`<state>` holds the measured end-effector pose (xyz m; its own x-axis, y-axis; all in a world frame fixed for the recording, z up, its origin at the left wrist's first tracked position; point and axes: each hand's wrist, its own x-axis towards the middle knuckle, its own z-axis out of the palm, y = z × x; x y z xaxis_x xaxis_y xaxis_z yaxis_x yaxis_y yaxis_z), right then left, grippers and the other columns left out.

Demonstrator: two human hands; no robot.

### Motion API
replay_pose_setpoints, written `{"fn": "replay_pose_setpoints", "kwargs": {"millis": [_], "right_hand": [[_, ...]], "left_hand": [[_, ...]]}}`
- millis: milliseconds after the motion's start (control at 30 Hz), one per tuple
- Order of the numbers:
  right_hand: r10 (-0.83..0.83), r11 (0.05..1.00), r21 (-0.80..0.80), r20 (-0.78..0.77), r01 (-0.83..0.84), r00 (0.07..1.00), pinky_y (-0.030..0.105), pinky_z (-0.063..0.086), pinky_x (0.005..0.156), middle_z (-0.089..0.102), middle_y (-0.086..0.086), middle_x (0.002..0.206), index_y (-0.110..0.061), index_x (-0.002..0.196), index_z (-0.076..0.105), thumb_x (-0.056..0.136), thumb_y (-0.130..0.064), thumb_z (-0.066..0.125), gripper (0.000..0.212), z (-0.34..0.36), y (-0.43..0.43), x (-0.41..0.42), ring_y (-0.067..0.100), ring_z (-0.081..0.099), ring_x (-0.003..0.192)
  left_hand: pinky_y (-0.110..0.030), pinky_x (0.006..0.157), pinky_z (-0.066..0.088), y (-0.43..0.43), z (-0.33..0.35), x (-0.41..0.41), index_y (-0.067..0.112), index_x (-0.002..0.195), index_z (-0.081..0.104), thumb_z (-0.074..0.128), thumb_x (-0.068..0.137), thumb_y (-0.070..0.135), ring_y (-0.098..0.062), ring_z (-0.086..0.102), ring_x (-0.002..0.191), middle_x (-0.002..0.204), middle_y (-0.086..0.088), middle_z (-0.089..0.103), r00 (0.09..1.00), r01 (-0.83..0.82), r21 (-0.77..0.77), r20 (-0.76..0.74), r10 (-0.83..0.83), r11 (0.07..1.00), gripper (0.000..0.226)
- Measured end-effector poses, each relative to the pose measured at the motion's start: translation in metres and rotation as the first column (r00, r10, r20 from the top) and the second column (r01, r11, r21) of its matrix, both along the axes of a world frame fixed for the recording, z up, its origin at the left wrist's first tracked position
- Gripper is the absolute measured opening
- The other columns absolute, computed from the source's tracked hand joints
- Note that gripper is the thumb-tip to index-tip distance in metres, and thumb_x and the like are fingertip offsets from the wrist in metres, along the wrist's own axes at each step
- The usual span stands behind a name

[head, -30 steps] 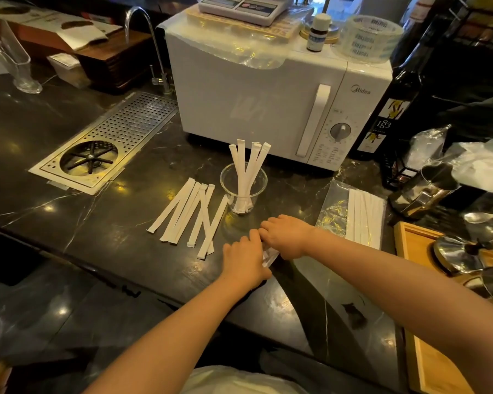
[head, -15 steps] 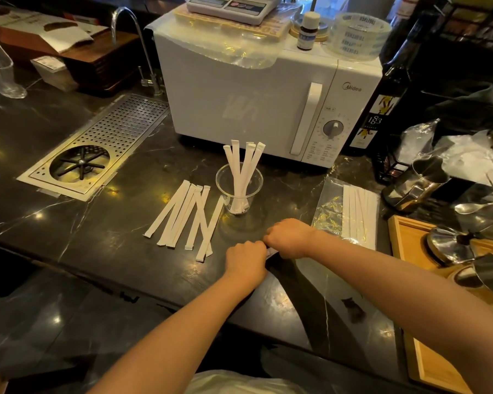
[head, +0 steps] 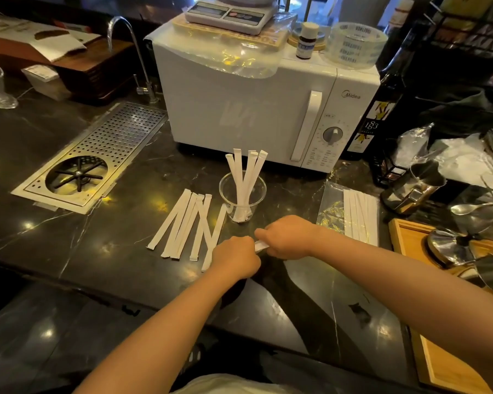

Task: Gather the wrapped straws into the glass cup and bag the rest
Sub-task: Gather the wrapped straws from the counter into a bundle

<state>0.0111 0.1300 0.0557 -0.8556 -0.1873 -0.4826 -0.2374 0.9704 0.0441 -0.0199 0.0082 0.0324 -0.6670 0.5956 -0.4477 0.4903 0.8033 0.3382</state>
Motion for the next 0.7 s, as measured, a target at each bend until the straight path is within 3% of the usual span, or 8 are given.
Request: {"fn": "replay_pose_setpoints", "kwargs": {"millis": [300,467,700], "right_hand": [[0.049,0.999,-0.024,0.009,-0.049,0.999,0.036,0.043,0.071,0.063,0.014,0.1,-0.01,0.112,0.046,0.092,-0.027,0.043,0.026,0.015,-0.045,-0.025,0.023,0.049,0.075],[0.154,0.988,0.022,-0.045,-0.154,0.987,0.038,0.05,0.079,0.064,0.014,0.1,-0.009,0.117,0.046,0.091,-0.021,0.048,0.029,0.015,-0.065,-0.044,0.029,0.062,0.09],[0.22,0.975,0.037,-0.158,-0.217,0.963,0.04,0.05,0.084,0.064,0.014,0.106,-0.009,0.12,0.043,0.089,-0.011,0.049,0.031,0.013,-0.084,-0.078,0.029,0.06,0.095]], "left_hand": [[-0.037,0.086,0.047,-0.038,0.007,-0.028,0.009,0.111,0.055,0.049,0.088,0.028,-0.029,0.06,0.102,0.112,-0.015,0.063,0.996,-0.009,0.042,0.085,0.005,0.999,0.03],[-0.036,0.079,0.046,-0.057,0.002,-0.042,0.005,0.107,0.056,0.044,0.091,0.027,-0.032,0.06,0.098,0.11,-0.017,0.064,0.987,-0.114,0.087,0.122,0.103,0.99,0.03],[-0.037,0.076,0.047,-0.08,-0.003,-0.065,0.001,0.097,0.061,0.04,0.092,0.027,-0.036,0.061,0.094,0.101,-0.022,0.066,0.966,-0.254,0.185,0.104,0.238,0.949,0.034]]}}
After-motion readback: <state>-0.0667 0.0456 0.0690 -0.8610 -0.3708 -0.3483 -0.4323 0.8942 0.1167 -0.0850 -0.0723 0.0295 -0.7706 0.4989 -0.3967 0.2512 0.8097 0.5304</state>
